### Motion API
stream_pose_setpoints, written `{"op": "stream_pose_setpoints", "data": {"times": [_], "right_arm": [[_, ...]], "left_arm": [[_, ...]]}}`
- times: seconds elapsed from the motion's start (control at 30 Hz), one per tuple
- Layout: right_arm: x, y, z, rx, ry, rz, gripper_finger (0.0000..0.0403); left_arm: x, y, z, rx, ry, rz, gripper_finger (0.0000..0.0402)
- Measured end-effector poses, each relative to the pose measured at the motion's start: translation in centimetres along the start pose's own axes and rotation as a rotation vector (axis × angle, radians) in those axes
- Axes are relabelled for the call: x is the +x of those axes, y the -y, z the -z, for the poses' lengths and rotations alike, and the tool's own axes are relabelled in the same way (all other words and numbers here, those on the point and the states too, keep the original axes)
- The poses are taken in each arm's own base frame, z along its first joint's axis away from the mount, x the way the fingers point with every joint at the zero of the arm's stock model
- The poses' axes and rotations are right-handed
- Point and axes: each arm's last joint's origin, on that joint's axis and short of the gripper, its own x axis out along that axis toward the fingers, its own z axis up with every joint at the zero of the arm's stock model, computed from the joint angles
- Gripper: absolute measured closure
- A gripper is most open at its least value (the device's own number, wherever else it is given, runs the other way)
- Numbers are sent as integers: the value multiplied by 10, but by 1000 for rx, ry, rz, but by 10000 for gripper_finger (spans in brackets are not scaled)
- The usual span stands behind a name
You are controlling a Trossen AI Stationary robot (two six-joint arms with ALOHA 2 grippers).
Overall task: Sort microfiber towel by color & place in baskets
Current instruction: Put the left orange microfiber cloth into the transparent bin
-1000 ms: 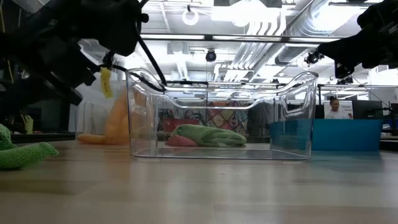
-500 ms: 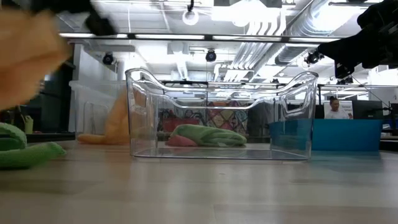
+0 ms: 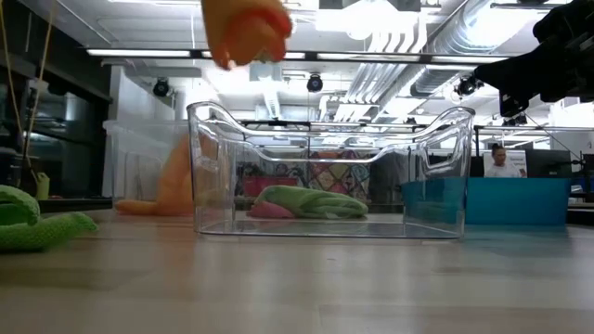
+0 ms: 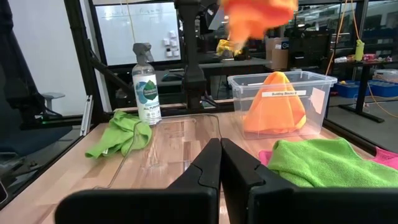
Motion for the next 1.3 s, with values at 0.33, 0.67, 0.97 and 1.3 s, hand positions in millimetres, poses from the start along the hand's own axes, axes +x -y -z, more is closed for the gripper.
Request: {"op": "stream_pose_setpoints", "data": {"times": [0.33, 0.67, 0.97, 1.3], "right_arm": [[0, 0, 0, 0, 0, 0, 402], [0, 0, 0, 0, 0, 0, 402], [0, 0, 0, 0, 0, 0, 402], [0, 0, 0, 0, 0, 1, 402]], "left_arm": [[81, -39, 17, -72, -212, -166, 401], [180, -16, 65, -99, -420, -154, 401], [168, -8, 125, -267, -530, -313, 401], [167, -5, 151, -372, -479, -249, 401]]}}
